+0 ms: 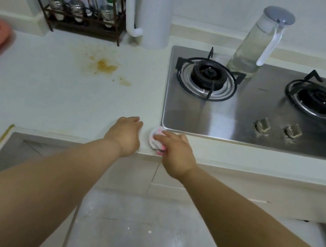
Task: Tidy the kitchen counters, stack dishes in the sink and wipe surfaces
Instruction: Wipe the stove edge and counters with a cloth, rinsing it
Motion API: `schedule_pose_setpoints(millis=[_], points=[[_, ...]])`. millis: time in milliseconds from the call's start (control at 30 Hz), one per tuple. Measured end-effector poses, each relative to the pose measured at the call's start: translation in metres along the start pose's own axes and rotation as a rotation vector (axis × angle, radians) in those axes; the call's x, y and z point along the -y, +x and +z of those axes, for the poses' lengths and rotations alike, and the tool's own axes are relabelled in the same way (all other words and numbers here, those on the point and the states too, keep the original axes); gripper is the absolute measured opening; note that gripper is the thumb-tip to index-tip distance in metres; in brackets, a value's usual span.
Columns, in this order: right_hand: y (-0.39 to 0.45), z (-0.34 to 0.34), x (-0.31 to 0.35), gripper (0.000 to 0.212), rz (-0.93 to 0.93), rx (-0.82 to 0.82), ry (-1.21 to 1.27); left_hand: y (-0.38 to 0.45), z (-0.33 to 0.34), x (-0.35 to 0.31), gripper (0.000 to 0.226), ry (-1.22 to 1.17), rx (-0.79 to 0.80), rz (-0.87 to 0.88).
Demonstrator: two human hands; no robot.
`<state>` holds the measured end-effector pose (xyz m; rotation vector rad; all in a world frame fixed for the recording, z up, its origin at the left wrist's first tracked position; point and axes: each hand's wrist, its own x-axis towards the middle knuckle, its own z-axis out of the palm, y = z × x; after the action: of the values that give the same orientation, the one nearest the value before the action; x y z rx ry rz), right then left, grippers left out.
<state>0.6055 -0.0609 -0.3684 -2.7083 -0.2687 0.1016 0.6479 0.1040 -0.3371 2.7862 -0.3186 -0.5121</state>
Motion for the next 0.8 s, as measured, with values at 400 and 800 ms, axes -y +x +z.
schedule_pose_setpoints(millis=[400,800], points=[[0.000,0.020,0.048,0.052,0.199,-0.057,-0.052,-0.046,0.015,0.022,0.042,0.046,-0.036,-0.051],[0.003,0.022,0.056,0.052,0.380,-0.024,-0.204,-0.067,-0.034,0.103,0.044,-0.015,-0.085,-0.268]])
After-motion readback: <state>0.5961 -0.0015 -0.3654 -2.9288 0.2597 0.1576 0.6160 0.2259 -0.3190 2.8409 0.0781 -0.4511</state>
